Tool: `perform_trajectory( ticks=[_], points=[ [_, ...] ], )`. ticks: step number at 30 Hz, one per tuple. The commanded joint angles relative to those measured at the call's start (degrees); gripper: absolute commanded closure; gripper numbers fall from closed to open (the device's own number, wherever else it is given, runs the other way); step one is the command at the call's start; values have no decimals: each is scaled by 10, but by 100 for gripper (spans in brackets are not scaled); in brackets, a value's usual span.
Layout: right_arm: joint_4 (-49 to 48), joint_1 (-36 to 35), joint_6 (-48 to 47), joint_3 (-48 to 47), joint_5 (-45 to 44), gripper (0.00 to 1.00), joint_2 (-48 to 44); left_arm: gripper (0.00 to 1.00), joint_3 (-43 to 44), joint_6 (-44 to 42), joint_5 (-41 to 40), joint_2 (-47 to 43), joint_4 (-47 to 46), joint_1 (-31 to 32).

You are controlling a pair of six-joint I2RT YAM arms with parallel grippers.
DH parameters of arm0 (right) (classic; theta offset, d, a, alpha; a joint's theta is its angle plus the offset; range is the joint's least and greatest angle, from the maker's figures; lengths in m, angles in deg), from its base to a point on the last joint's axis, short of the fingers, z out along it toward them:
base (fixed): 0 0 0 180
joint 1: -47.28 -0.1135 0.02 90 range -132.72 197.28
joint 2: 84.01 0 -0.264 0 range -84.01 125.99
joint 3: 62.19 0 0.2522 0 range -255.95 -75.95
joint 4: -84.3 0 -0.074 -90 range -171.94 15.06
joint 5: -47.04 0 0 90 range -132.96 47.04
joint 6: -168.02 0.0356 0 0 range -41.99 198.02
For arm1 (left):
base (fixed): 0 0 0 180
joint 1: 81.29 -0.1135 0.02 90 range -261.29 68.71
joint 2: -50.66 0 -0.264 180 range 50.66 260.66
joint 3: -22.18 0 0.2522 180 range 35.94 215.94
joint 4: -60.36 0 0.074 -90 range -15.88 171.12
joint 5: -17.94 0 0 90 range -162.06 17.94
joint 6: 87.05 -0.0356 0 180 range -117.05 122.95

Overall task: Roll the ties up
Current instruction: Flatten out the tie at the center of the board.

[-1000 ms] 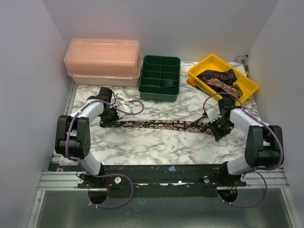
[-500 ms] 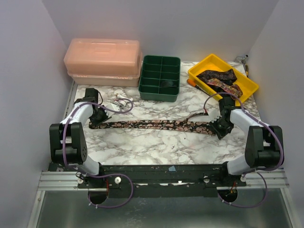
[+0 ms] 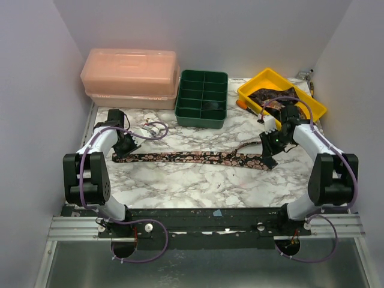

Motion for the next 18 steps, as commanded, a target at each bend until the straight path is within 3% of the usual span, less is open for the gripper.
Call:
perform_trajectory(
  ticks=[1,10,18],
  points=[
    [-41,-1,34,4,0,74,73,100,18,3,18,1,17,-1],
    [-116,8,-2,87,-158,83,102,99,4,-11,16,-29,31,0],
    [-129,85,-75,104,-224,84,92,100,-2,5,33,-38,37,19]
  ],
)
